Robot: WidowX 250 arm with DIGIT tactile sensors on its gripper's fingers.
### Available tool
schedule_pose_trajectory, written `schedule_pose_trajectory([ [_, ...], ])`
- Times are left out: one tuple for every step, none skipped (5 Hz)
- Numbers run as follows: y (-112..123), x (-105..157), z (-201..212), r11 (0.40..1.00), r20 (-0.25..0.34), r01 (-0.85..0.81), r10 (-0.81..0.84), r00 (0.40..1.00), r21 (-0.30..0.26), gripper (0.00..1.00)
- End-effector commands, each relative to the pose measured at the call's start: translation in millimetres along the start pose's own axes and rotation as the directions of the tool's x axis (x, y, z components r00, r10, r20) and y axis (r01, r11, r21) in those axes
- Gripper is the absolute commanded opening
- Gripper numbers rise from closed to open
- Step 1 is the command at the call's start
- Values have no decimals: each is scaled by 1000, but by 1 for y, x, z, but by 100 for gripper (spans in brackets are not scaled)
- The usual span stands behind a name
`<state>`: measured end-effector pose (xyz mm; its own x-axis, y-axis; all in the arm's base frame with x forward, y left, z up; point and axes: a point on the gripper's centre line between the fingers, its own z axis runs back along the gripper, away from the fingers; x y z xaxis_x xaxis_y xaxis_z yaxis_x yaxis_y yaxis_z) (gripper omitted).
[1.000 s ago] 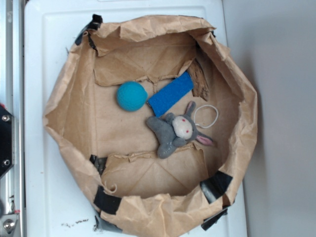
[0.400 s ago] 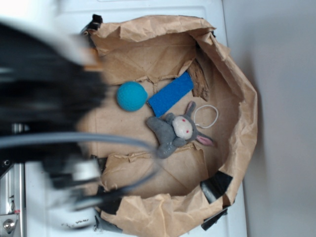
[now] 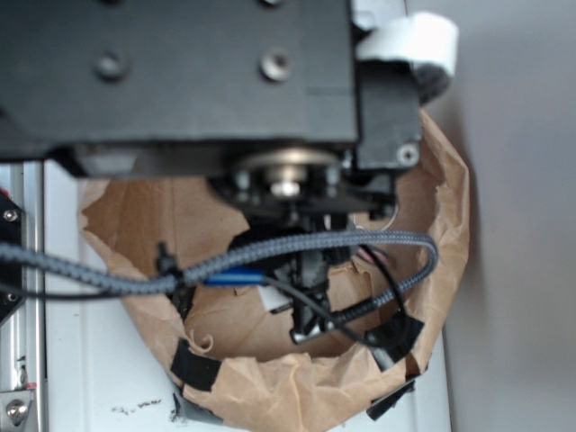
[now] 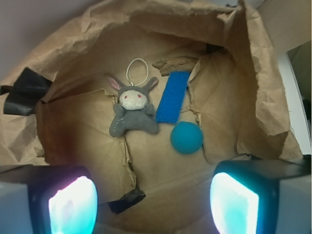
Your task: Grab the gray animal.
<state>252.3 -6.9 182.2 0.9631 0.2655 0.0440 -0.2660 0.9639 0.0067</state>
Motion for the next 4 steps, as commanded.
schedule_pose_trajectory([
  [4,-13,-19,997,18,39,-40,999,71,100],
  [0,-17,-49,981,-18,52,-49,999,188,100],
  [-4,-32,-75,977,-1,61,-62,998,205,100],
  [-12,-18,-103,978,20,32,-37,999,205,100],
])
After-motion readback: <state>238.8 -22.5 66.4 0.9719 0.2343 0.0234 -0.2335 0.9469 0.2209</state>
